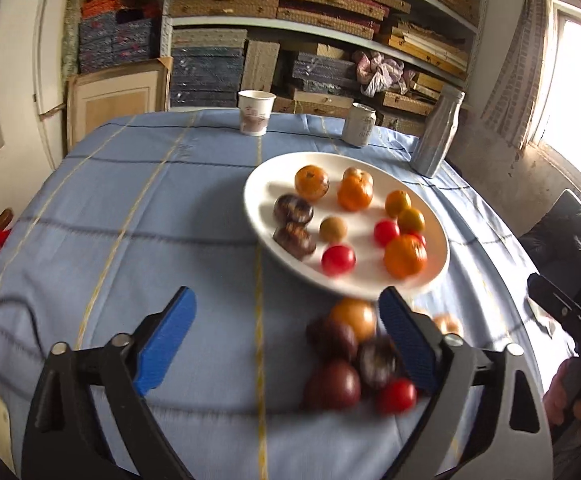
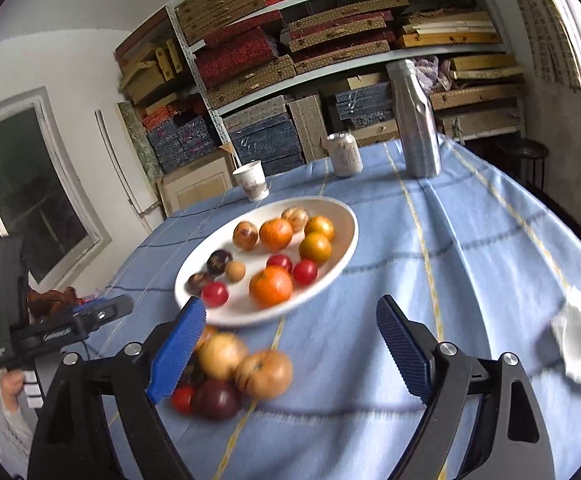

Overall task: Organize fruits
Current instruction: 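Open both tools to release the fruit and tomato onto the white plate, then withdraw both tools and grasp a dark red plum with the left tool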

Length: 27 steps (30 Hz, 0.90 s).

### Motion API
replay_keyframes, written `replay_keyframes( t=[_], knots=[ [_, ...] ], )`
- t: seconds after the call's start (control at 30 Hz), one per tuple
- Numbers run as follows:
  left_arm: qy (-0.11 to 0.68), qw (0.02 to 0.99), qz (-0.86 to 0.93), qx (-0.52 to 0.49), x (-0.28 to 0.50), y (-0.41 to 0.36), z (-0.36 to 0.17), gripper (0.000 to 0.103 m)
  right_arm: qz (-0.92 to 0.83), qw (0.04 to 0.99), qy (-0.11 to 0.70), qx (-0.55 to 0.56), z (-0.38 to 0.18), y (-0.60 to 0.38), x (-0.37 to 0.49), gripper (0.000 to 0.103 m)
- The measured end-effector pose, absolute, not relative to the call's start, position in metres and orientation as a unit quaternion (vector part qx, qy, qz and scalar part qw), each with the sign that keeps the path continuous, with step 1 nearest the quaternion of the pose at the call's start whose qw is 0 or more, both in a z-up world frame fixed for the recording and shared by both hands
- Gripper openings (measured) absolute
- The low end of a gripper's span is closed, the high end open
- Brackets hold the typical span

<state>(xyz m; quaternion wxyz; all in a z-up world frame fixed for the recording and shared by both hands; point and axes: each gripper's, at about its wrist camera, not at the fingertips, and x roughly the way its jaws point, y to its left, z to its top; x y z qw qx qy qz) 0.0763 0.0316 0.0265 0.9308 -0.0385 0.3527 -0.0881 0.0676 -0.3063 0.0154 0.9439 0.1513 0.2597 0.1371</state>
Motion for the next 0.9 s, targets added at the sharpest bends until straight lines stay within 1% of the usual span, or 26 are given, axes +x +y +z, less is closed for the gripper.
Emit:
replay_keyframes(
  t=[0.03,0.07,0.13,0.27,0.47,0.9],
  knots=[
    [0.349,0.933,-0.083,-0.042,0.065,0.036,0.022,0.092,0.136,0.942,0.263,0.157,0.012,-0.309,0.063,0.089],
    [0.348,0.933,-0.078,-0.044,0.057,0.039,0.018,0.092,0.137,0.94,0.266,0.163,0.01,-0.312,0.059,0.093],
    [0.357,0.93,-0.066,-0.045,0.044,0.047,0.006,0.092,0.135,0.939,0.264,0.173,0.01,-0.315,0.056,0.096],
    [0.38,0.92,-0.083,-0.042,0.042,0.045,-0.002,0.092,0.132,0.939,0.264,0.177,0.009,-0.316,0.057,0.096],
    [0.378,0.918,-0.117,0.002,0.037,0.022,-0.005,0.092,0.135,0.937,0.271,0.174,0.008,-0.313,0.059,0.096],
    [0.429,0.894,-0.126,0.016,0.061,0.007,-0.022,0.092,0.138,0.934,0.281,0.172,0.006,-0.309,0.06,0.097]
  ],
)
